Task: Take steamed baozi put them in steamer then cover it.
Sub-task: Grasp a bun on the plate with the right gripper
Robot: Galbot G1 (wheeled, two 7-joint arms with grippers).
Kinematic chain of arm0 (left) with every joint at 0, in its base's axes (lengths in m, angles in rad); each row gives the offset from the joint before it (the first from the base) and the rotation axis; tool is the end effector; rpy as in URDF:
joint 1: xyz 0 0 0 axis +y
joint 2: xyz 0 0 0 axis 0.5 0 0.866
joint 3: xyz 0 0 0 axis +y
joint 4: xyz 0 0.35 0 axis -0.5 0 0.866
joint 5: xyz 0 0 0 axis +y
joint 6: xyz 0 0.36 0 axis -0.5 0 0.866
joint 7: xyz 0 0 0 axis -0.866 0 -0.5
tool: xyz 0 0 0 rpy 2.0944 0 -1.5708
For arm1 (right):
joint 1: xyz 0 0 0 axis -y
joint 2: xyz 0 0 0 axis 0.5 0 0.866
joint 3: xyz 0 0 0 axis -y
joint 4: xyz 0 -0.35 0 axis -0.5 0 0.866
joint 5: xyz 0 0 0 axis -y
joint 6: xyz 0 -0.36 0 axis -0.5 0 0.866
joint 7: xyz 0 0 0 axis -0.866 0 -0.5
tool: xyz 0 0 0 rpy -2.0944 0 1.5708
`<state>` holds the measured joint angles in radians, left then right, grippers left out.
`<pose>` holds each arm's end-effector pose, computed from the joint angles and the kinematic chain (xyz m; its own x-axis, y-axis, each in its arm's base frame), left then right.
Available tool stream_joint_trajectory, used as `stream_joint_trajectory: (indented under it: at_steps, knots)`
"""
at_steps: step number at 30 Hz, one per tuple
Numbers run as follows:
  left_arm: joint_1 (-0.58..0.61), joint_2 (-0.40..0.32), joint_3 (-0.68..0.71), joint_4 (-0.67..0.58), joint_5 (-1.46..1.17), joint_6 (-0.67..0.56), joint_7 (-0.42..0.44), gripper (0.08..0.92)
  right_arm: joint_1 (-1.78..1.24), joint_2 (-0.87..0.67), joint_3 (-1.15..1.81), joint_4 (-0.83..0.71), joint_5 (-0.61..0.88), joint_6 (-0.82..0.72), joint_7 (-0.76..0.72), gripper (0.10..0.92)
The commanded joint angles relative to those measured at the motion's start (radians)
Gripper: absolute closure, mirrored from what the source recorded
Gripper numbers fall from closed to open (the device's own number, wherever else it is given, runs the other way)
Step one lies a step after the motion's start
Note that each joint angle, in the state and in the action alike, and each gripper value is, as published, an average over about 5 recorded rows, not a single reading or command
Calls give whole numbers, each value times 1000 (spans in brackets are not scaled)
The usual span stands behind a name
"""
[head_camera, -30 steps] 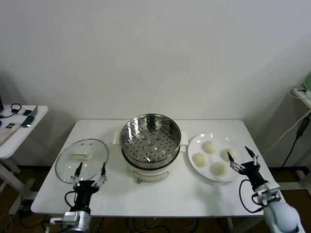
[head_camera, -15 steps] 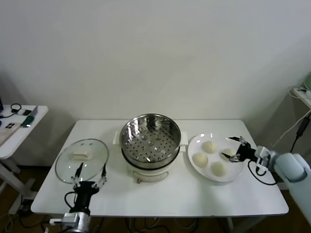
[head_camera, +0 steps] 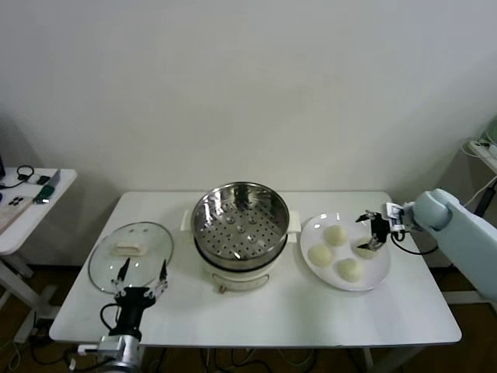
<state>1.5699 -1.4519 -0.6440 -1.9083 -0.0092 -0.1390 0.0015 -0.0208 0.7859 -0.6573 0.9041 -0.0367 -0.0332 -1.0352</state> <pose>0.1802 0.0679 -0.3627 -0.9981 -0.0514 0.0348 -0.0455 0.9872 0.1530 0.5604 -0.2196 -0.2136 -0.2803 -0.2238 0.9335 -0.9598 0.0805 -0.2689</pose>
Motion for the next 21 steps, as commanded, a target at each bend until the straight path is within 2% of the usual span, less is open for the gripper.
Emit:
stream_joint_trajectory:
  at_steps: [1, 9, 21]
  knots:
    - [-4, 4, -1, 3, 0, 8, -1, 177, 212, 189, -263, -316, 12, 30, -71, 203]
    - [-17, 18, -3, 15, -3, 16, -5, 177, 188, 308, -237, -447, 11, 64, -62, 203]
    - [-24, 24, 0, 29, -3, 19, -7, 177, 160, 386, -222, -515, 9, 83, -62, 203]
